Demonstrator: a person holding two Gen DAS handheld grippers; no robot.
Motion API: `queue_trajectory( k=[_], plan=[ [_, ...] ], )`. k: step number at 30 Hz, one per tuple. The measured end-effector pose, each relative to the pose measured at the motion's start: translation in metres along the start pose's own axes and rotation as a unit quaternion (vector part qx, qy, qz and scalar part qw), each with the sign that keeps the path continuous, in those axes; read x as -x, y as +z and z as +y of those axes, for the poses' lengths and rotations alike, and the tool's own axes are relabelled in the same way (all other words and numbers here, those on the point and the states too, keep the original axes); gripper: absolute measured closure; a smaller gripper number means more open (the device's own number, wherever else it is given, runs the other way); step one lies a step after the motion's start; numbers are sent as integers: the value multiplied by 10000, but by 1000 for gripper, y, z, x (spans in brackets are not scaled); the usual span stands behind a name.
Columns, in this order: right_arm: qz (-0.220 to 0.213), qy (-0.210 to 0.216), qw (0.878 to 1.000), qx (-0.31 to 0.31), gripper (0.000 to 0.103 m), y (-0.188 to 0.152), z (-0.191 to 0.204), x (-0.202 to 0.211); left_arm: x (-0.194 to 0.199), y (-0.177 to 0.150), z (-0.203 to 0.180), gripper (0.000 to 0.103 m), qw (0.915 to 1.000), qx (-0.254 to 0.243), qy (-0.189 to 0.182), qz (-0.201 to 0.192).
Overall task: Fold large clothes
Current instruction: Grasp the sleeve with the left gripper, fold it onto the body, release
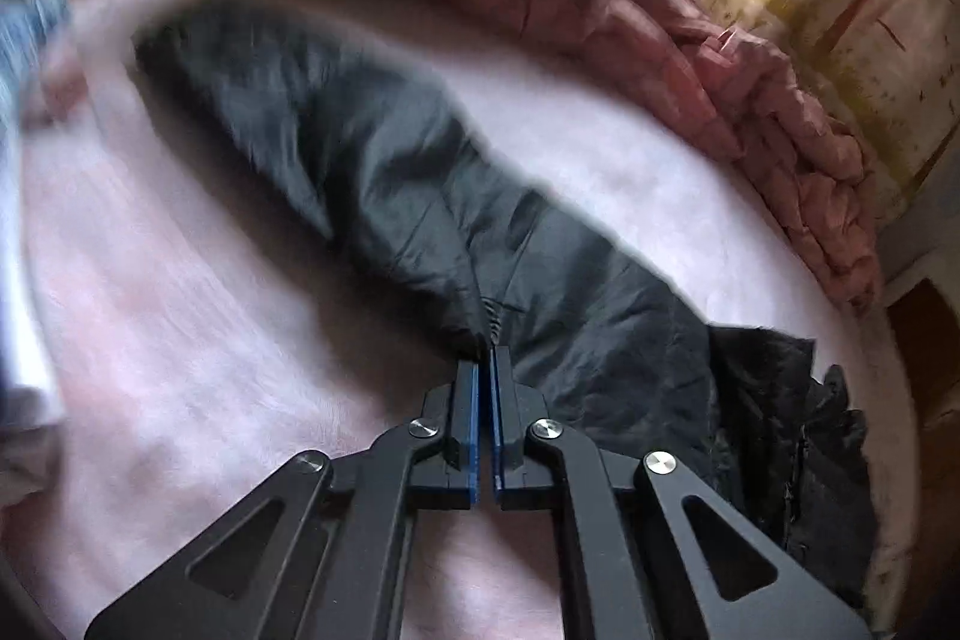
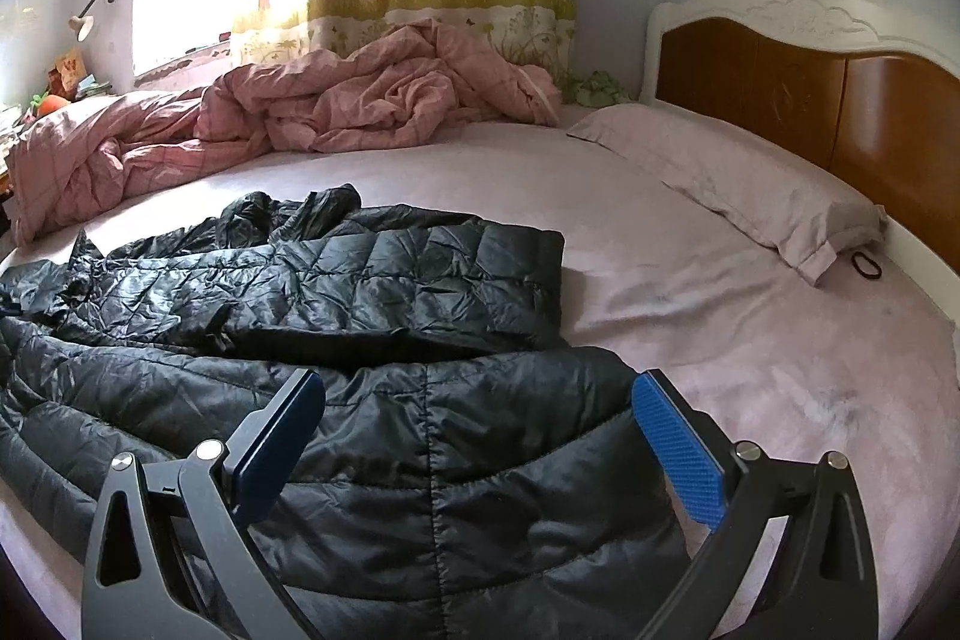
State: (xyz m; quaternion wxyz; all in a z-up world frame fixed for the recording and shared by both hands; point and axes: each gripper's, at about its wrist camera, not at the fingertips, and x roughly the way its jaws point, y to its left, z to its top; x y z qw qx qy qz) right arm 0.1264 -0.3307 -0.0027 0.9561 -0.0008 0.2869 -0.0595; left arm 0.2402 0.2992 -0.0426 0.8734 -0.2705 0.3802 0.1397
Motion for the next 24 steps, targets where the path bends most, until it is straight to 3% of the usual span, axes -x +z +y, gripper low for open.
queue_trajectory(
  k=[2, 4, 6, 8, 10, 13, 17, 21, 23, 24],
  plan=[
    [18, -14, 10000, -40, 0, 0, -1, 0, 31, -2, -26, 101, 9976, -422, -42, -549],
    [8, -56, 9999, -84, 0, 0, -2, 1, 70, -9, -55, 101, 9905, -718, -679, -952],
    [10, -61, 9999, -105, 0, 2, -3, 2, 112, -27, -86, 101, 9755, -1158, -1364, -1280],
    [-4, -74, 9999, -119, 0, 3, -3, 3, 143, -54, -120, 101, 9573, -1777, -1724, -1492],
    [-23, -108, 9999, -121, 0, 3, -2, 5, 158, -85, -152, 101, 9424, -2195, -2083, -1427],
    [-109, -168, 9998, -92, 0, 4, -1, 11, 148, -121, -192, 101, 9296, -2524, -2550, -841],
    [-227, -160, 9996, -98, 0, 6, -1, 19, 109, -164, -224, 101, 9291, -2847, -2343, -290],
    [-300, -186, 9992, -164, 0, 9, -6, 25, 77, -188, -226, 98, 9407, -2742, -1999, 28],
    [-319, -205, 9990, -227, 0, 10, -11, 26, 76, -195, -222, 83, 9499, -2580, -1764, 45],
    [-329, -224, 9989, -249, 0, 10, -13, 26, 80, -195, -217, 79, 9506, -2492, -1849, 68]
  ],
)
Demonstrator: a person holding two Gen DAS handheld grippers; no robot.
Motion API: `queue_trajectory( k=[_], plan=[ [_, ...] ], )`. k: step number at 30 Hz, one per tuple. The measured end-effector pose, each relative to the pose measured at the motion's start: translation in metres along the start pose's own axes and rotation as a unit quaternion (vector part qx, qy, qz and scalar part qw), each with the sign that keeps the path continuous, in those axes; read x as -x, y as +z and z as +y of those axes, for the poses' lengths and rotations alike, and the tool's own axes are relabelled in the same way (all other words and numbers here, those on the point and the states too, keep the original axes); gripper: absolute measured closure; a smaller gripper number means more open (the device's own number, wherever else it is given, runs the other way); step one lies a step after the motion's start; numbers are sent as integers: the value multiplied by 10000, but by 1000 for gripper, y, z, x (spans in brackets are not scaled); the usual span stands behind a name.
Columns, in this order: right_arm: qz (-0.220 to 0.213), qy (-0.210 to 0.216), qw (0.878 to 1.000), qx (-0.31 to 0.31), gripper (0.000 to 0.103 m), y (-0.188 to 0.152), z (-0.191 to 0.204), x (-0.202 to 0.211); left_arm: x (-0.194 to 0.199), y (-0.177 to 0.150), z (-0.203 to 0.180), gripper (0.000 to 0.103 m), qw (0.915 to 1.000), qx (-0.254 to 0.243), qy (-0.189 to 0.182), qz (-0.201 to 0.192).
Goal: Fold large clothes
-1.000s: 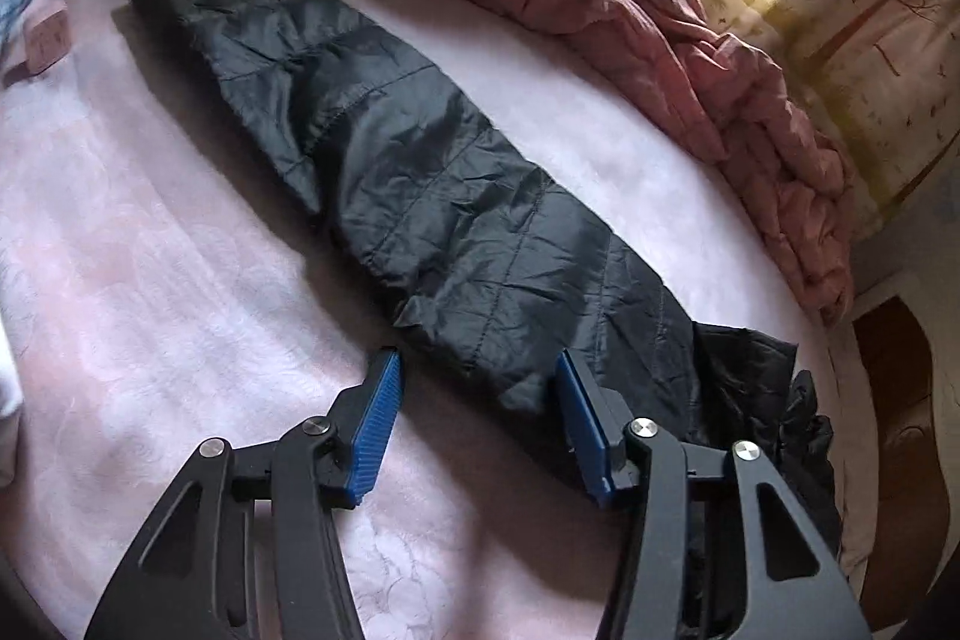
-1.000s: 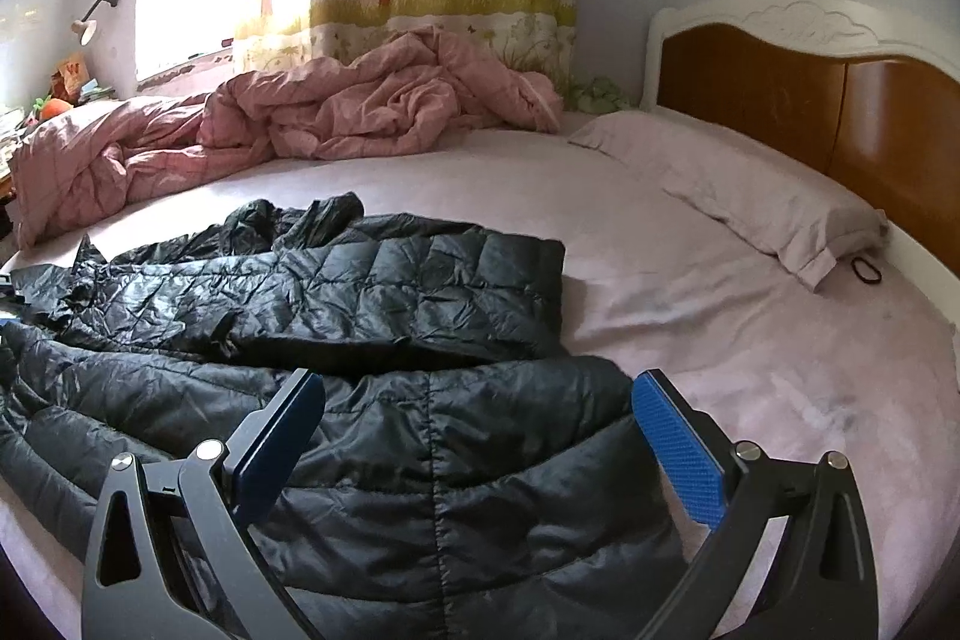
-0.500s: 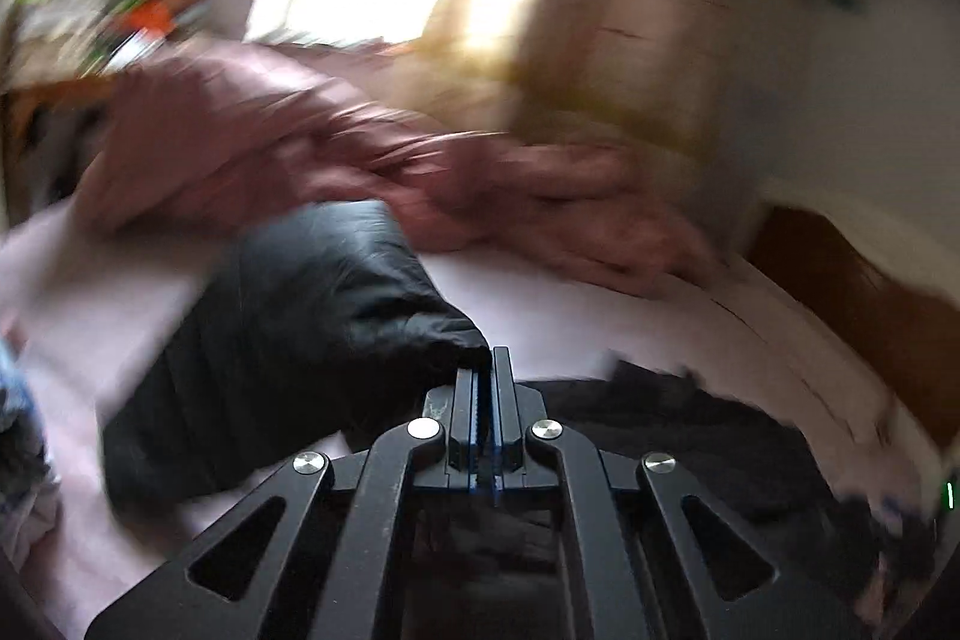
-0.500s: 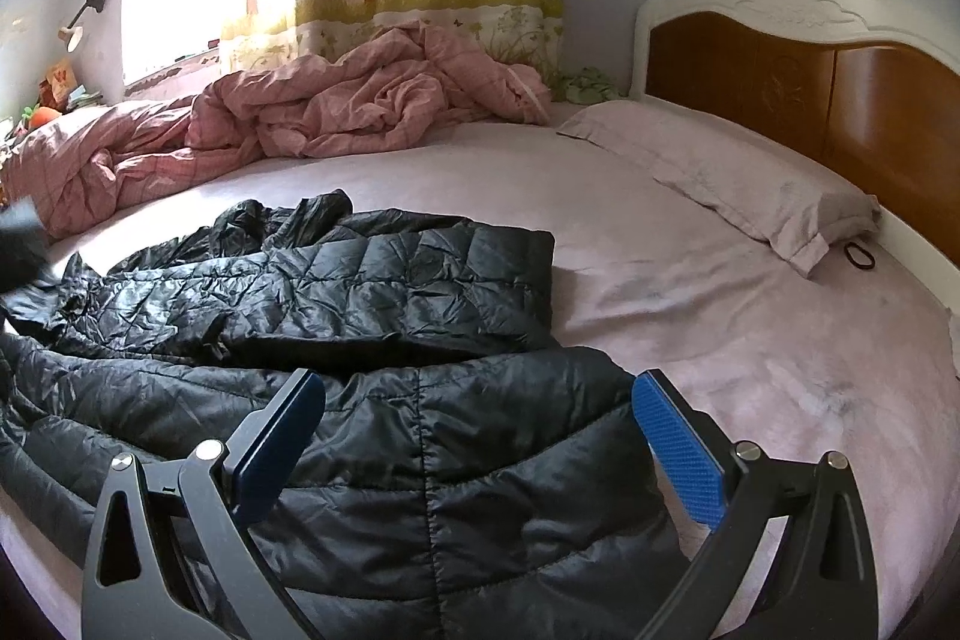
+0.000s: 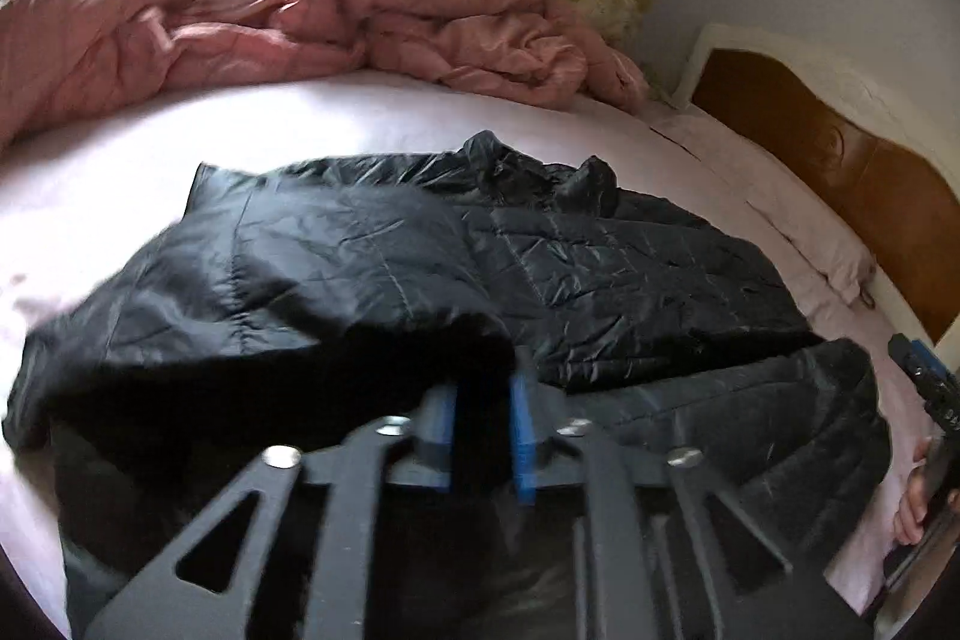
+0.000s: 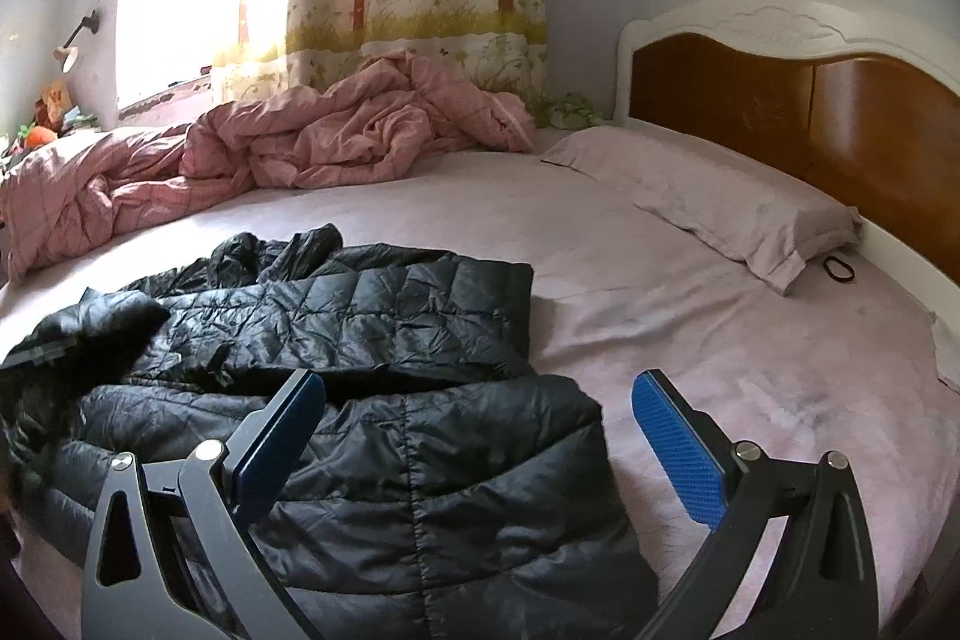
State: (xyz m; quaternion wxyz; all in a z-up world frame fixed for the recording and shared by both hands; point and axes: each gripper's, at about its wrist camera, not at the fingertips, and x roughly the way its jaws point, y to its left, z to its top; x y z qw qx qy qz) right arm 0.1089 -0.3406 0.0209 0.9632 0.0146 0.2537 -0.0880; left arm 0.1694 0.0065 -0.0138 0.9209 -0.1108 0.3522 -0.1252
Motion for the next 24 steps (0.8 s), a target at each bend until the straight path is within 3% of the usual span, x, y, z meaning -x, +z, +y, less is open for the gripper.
queue_trajectory(
  k=[4, 5, 8, 11, 18, 21, 24],
  plan=[
    [-237, -432, 9988, 11, 0, 1, -5, 3, 40, -7, 6, 37, 9990, 78, 175, -415],
    [-232, -422, 9988, 22, 0, 1, -6, 2, 48, -9, 10, 35, 9984, 103, 180, -523],
    [-180, -252, 9995, -35, 0, 3, -7, 3, 69, -8, 25, 32, 9969, 323, 186, -696],
    [-217, -220, 9995, 16, 0, 3, -5, 5, 80, -5, 52, 27, 9922, 734, 512, -871],
    [-214, -393, 9984, 345, 0, -5, 9, 0, 88, 1, 119, 27, 9799, 1624, 755, -873],
    [-131, -339, 9988, 339, 0, -6, 11, -3, 85, 4, 152, 27, 9713, 2010, 1120, -606],
    [-69, -273, 9991, 328, 0, -8, 12, -6, 75, 0, 183, 27, 9598, 2536, 1195, -166]
  ],
)
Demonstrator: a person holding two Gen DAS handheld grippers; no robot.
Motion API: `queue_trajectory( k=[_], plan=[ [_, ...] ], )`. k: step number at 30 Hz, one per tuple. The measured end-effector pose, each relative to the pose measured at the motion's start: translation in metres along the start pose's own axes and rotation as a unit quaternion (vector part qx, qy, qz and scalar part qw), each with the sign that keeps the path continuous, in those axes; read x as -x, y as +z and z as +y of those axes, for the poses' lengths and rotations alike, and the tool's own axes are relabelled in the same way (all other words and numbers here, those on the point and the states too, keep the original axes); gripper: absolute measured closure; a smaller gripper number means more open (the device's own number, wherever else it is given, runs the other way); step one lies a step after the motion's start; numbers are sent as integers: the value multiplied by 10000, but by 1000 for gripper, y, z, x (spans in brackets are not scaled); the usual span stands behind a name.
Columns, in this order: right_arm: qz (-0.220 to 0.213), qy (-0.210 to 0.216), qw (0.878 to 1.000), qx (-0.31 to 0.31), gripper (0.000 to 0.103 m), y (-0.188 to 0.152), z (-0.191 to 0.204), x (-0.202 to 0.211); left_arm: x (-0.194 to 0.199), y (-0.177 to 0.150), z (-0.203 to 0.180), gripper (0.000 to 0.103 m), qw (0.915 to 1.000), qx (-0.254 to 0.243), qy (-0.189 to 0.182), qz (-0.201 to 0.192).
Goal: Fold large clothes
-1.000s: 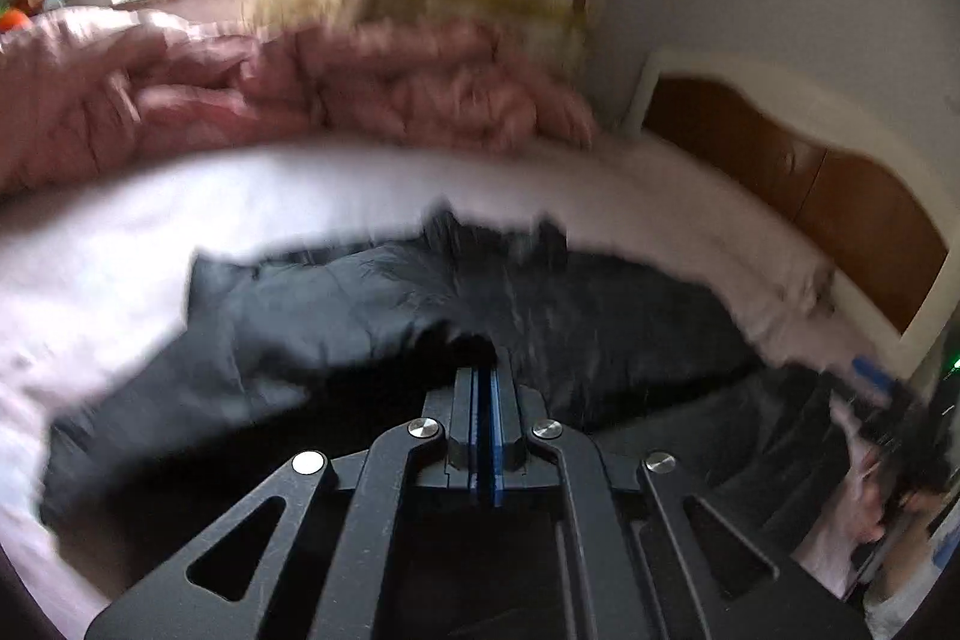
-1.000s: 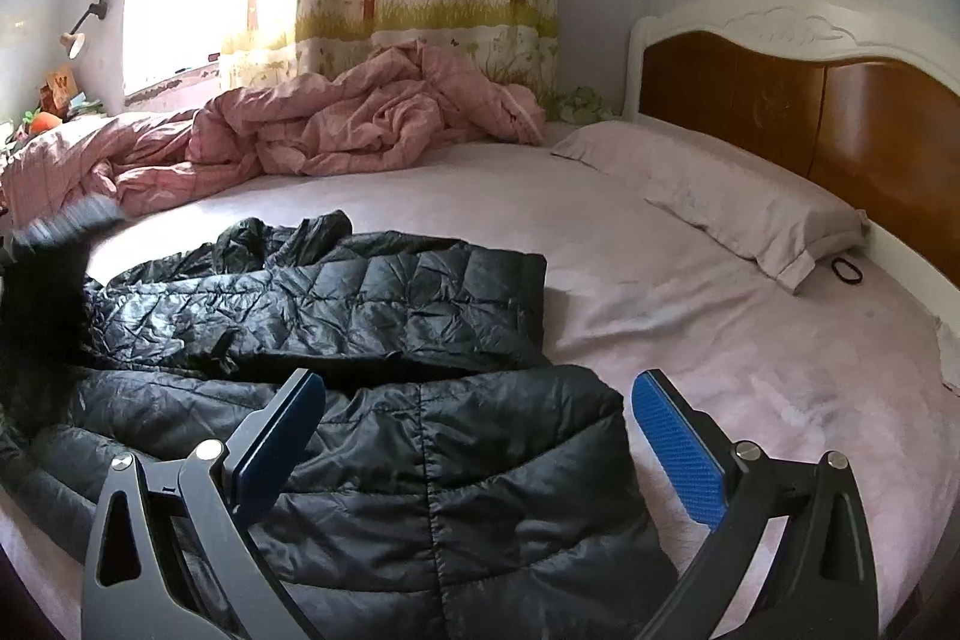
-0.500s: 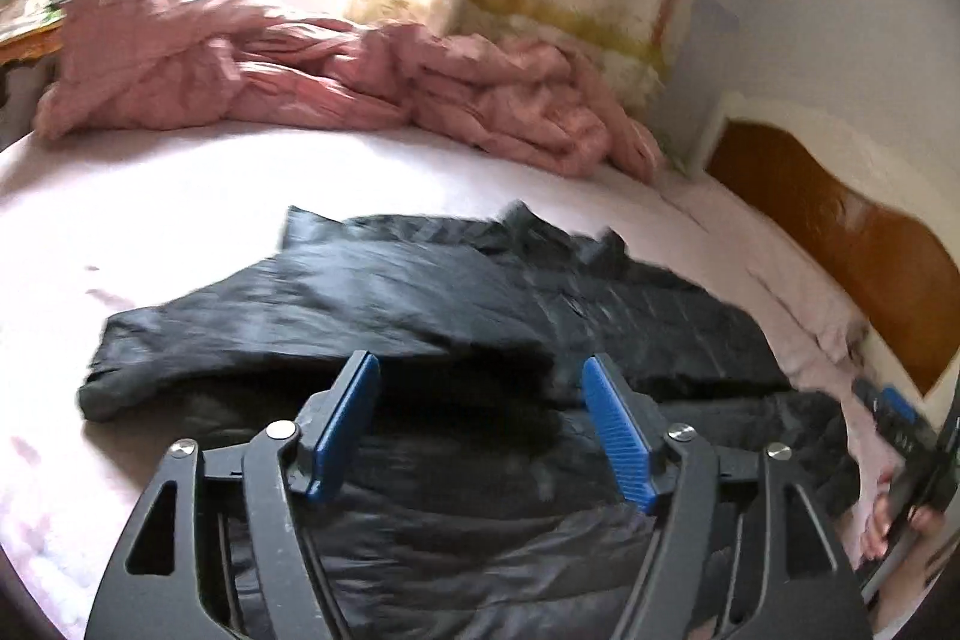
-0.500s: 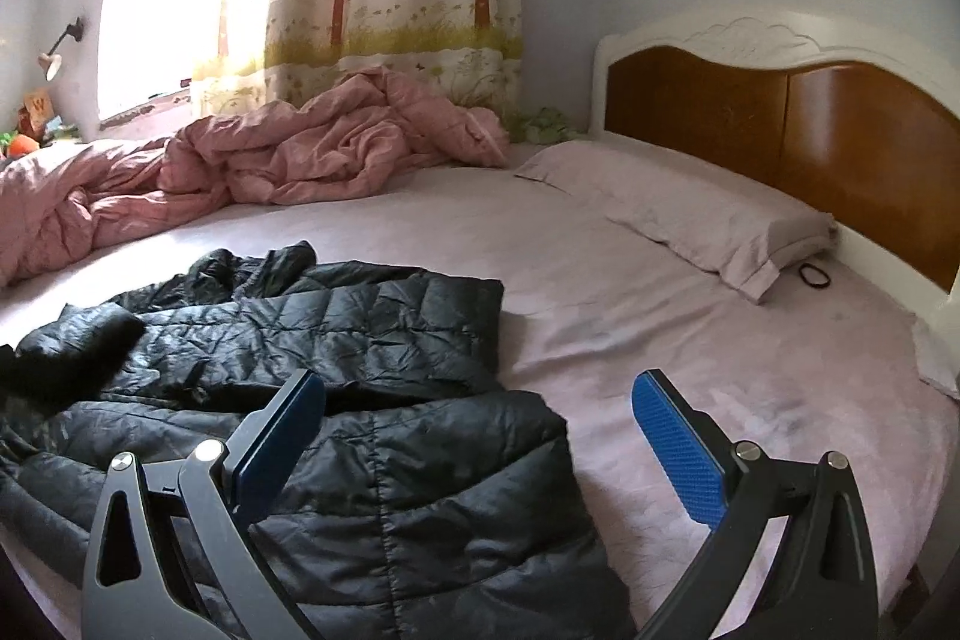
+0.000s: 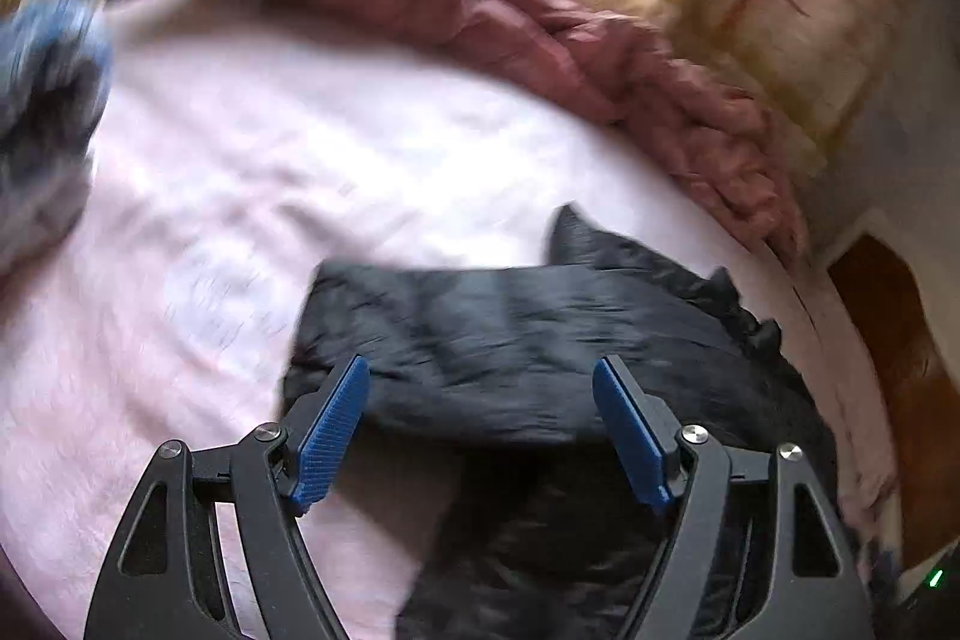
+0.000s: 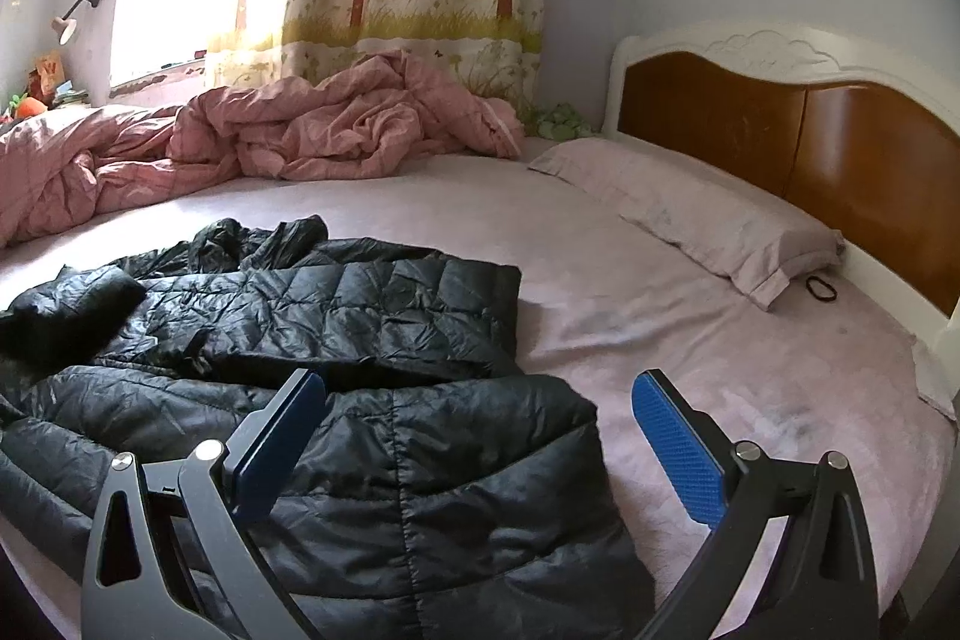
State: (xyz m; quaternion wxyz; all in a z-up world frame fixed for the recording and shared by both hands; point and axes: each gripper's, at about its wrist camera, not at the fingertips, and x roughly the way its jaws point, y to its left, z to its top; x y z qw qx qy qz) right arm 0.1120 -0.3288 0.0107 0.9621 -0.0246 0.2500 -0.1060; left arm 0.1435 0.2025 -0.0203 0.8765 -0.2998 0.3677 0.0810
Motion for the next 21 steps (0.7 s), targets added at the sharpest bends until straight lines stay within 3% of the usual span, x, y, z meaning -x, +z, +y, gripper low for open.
queue_trajectory(
  k=[4, 6, 9, 11, 14, 17, 21],
  plan=[
    [23, -25, 10000, 59, 0, -2, 4, -2, -20, 3, 29, 29, 9970, 586, 243, 437],
    [39, 2, 10000, 56, 0, -2, 4, -2, -33, 0, 38, 29, 9944, 805, 31, 680],
    [63, 56, 9999, 81, 0, -3, 7, -2, -36, -2, 34, 32, 9957, 653, 83, 649],
    [40, 48, 9999, 143, 0, -3, 9, -1, -40, -3, 31, 57, 9961, 493, 310, 670],
    [-19, 18, 9998, 213, 0, -3, 11, 2, -44, -3, 35, 82, 9950, 477, 615, 619],
    [-44, 39, 9998, 194, 0, -2, 11, 4, -40, -5, 36, 95, 9962, 493, 534, 487],
    [-47, 32, 9999, 113, 0, 0, 6, 5, -19, -7, 12, 97, 9997, 12, 249, -56]
  ],
)
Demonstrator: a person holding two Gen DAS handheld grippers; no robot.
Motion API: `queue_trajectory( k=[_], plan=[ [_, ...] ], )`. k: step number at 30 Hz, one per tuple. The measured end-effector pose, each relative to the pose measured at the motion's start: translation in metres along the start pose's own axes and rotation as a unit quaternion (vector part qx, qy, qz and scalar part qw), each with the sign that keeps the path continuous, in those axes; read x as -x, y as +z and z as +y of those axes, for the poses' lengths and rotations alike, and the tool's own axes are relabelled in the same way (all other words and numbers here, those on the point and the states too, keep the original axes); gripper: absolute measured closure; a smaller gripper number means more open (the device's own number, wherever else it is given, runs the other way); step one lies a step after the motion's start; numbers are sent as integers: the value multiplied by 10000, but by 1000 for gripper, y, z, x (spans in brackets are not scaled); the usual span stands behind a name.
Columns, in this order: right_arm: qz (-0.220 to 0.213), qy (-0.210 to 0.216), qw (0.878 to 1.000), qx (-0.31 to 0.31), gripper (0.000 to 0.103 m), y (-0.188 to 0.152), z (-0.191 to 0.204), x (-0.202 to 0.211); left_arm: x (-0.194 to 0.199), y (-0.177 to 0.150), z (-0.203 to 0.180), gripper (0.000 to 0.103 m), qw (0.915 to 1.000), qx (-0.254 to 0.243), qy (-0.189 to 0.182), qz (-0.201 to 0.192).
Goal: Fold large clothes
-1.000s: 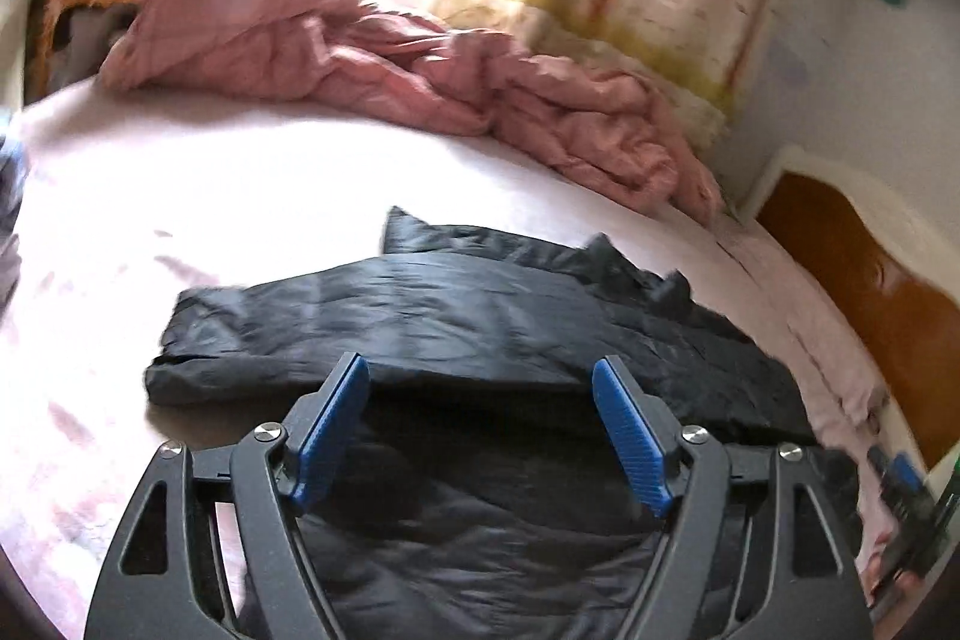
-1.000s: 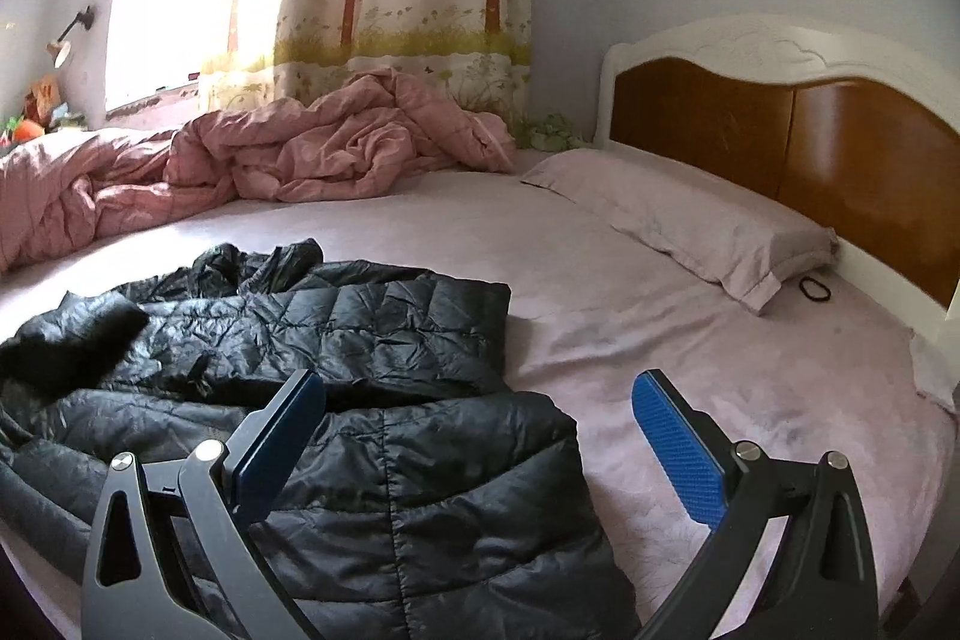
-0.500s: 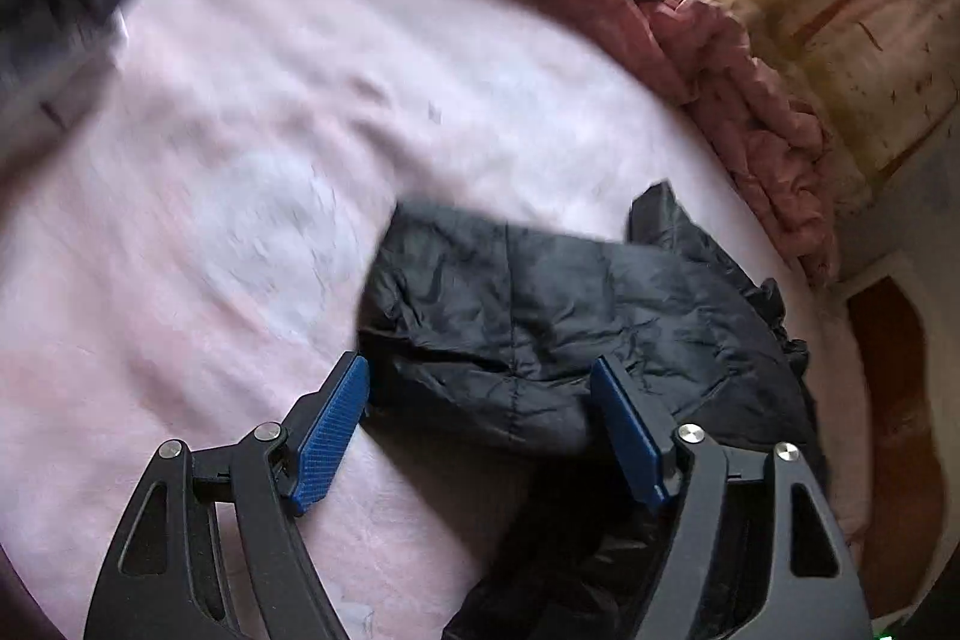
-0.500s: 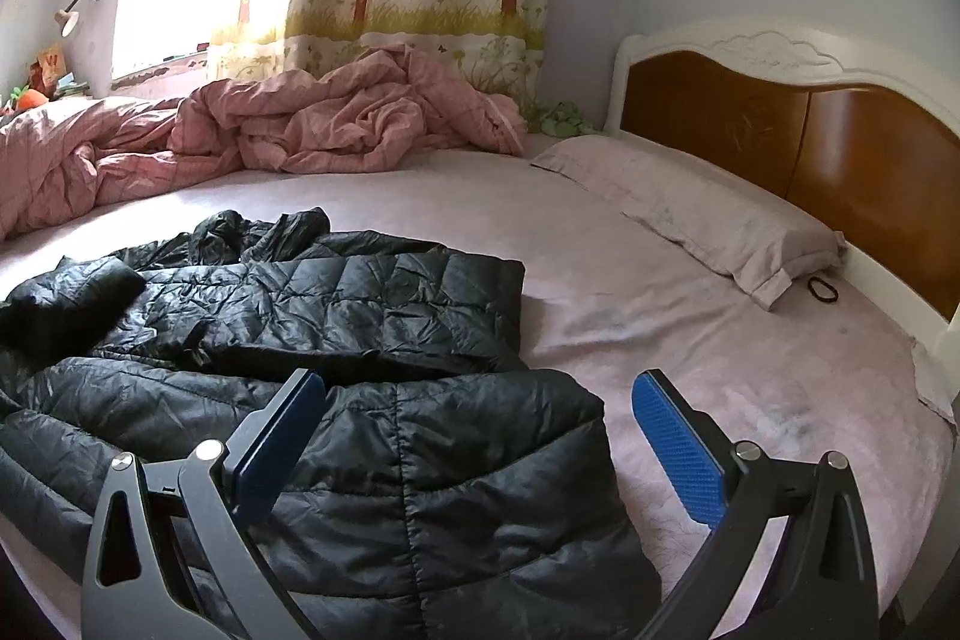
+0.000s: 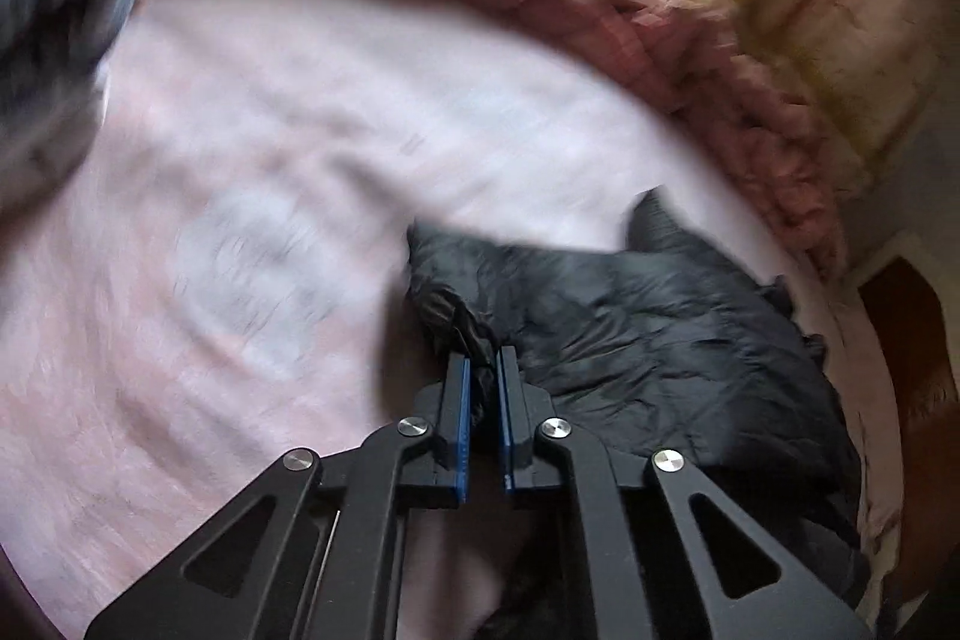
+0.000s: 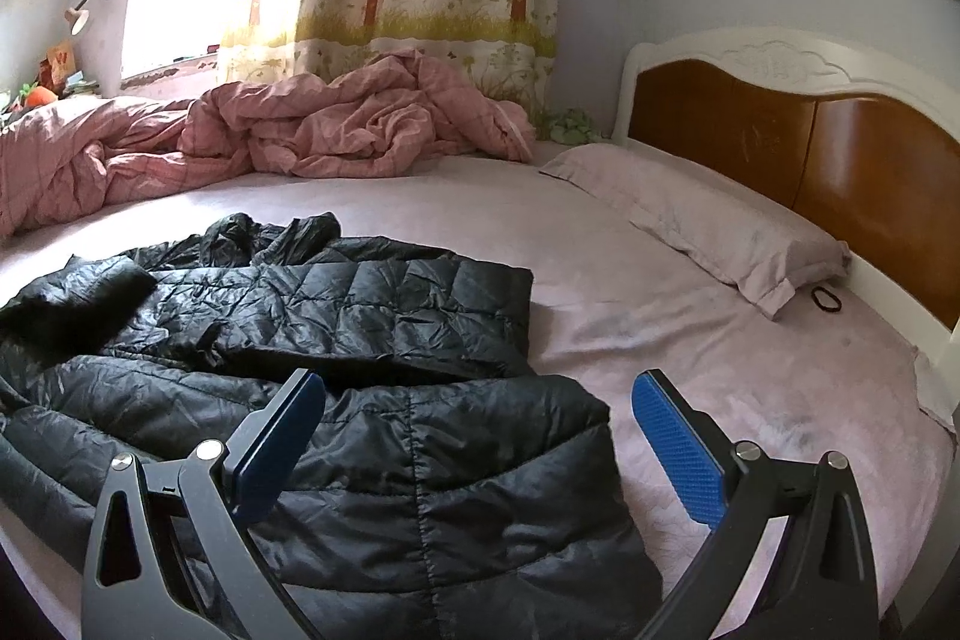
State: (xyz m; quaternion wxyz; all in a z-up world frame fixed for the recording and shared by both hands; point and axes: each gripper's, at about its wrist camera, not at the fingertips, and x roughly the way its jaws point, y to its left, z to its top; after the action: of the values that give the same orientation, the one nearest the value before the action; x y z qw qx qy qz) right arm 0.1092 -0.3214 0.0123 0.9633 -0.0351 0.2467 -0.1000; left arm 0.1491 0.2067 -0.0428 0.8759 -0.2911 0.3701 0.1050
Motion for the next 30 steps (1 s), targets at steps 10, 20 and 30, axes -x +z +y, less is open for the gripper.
queue_trajectory(
  k=[10, 20, 30],
  plan=[
    [94, 6, 9992, -382, 0, 5, -20, -2, 87, -27, -146, 97, 9664, -1727, -1656, -936],
    [-137, -264, 9968, -743, 0, 16, -52, 9, 85, -119, -297, 97, 9199, -2871, -2643, -375],
    [-198, -397, 9923, -1156, 0, 27, -89, 15, 73, -204, -358, 96, 8823, -3630, -2986, 232]
  ],
)
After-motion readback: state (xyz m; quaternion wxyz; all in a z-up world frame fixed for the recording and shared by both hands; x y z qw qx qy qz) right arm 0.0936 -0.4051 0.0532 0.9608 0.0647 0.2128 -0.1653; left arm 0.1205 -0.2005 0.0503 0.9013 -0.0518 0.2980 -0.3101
